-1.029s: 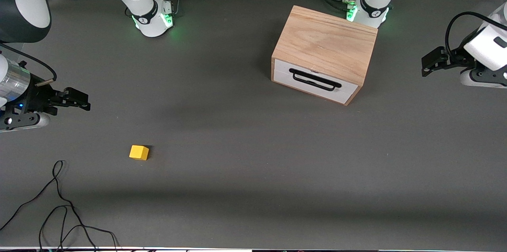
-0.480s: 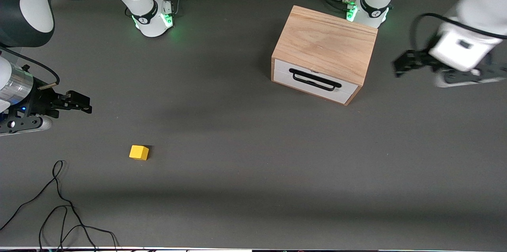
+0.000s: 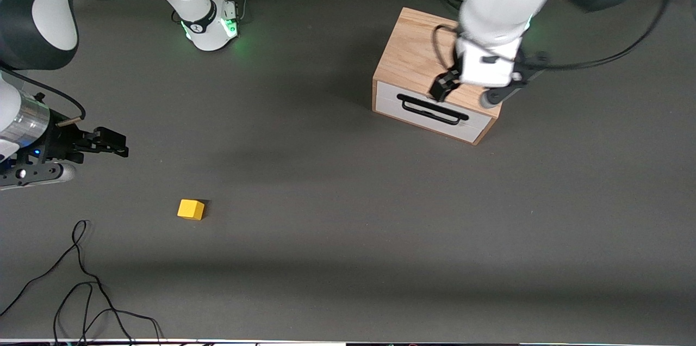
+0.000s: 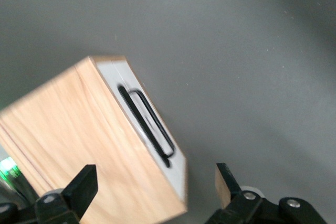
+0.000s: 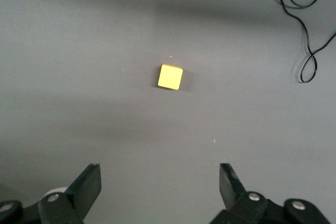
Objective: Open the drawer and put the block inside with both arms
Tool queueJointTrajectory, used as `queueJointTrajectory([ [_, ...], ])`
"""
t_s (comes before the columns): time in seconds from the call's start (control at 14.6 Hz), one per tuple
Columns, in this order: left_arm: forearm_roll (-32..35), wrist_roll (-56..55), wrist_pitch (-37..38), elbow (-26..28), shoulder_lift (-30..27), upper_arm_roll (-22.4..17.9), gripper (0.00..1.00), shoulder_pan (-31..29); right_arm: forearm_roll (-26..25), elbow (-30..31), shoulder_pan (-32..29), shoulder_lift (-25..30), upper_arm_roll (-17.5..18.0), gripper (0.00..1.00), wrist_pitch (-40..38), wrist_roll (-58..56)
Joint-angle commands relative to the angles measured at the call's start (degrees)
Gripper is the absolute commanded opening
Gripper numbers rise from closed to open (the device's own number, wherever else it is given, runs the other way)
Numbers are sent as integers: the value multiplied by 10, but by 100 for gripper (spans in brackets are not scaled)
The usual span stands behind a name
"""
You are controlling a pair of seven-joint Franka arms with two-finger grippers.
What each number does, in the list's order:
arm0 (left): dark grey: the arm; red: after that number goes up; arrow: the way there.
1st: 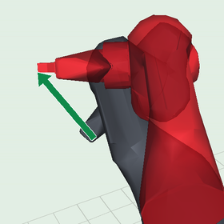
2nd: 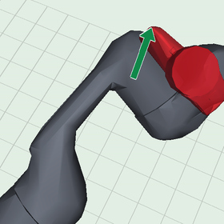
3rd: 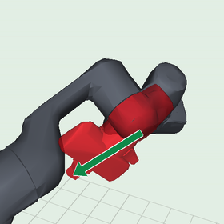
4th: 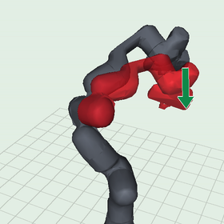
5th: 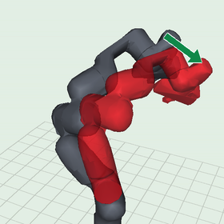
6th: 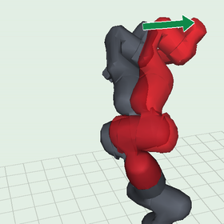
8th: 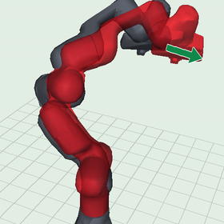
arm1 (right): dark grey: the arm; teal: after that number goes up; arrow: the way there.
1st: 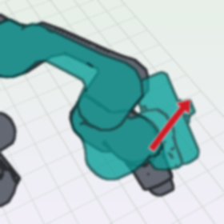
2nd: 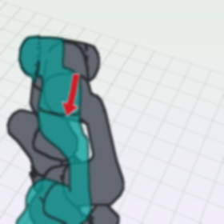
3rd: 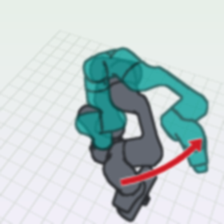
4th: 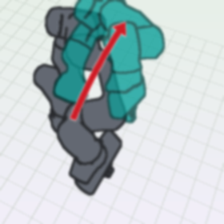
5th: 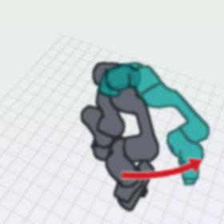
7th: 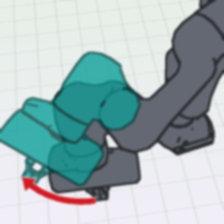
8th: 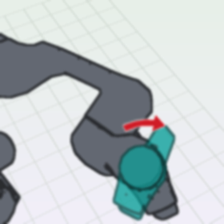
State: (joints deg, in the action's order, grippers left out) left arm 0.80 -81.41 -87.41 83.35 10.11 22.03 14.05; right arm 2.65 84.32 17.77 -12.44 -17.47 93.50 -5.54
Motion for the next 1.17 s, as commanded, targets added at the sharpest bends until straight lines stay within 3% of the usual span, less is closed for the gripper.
queueJointTrajectory([
  [0.0, 32, -141, 11, -58, 59, 30, 100, 14, 3, -6, 0, -22, 1, 100, 17, 4],
  [0.34, 38, -184, 12, -45, 88, 23, 100, 7, 10, -6, 1, -50, 1, 100, 46, 3],
  [0.69, 40, -174, -68, 51, 96, 21, 100, -27, 41, -6, -16, -59, -4, 100, 62, -20],
  [1.1, 47, -184, -101, 87, 152, 20, 100, -34, 44, -6, -16, -59, 0, 100, 64, -27],
])
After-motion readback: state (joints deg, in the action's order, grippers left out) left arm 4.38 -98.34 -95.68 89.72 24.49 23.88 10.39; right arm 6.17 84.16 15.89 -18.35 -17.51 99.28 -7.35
